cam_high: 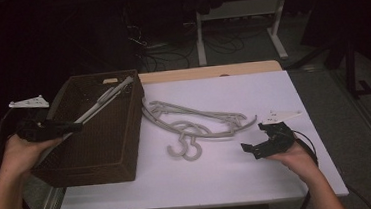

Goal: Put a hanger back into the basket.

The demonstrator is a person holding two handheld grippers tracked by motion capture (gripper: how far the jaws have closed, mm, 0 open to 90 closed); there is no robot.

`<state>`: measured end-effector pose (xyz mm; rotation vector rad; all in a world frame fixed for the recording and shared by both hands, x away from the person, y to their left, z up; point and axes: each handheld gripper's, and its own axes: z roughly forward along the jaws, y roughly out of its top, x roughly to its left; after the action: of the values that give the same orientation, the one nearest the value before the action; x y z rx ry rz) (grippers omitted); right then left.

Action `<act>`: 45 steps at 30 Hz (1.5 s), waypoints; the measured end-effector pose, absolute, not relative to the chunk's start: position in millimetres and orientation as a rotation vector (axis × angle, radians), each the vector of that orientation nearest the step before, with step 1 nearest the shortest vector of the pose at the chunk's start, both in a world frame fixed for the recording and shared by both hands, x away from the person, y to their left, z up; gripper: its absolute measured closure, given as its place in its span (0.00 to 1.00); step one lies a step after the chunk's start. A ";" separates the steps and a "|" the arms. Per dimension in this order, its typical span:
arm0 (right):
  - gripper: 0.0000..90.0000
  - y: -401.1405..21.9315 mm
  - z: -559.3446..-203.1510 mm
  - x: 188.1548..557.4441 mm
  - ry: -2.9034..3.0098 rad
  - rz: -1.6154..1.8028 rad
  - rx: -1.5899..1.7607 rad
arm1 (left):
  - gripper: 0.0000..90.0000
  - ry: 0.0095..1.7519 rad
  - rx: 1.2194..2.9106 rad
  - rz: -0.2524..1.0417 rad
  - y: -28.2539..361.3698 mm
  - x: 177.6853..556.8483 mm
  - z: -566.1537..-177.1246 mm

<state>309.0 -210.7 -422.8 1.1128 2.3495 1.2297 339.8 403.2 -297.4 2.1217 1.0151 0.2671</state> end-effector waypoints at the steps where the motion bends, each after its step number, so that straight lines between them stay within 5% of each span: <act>1: 0.00 -210.7 -422.9 309.2 2.349 1.229 1.114 | 0.91 1.014 2.126 0.263 403.4 342.4 -300.8; 18: 0.00 -210.9 -423.8 309.6 2.352 1.223 1.116 | 0.90 1.009 2.159 0.182 420.9 364.0 -345.9; 31: 0.00 -211.1 -423.5 309.5 2.350 1.227 1.116 | 0.41 1.033 2.043 0.256 426.1 362.5 -339.5; 45: 0.00 -211.0 -423.0 309.6 2.355 1.235 1.108 | 0.17 0.934 1.952 0.267 383.8 355.0 -314.4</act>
<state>309.6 -211.0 -423.0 1.1084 2.3548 1.2347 355.0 383.8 -314.4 1.9521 0.9343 0.2667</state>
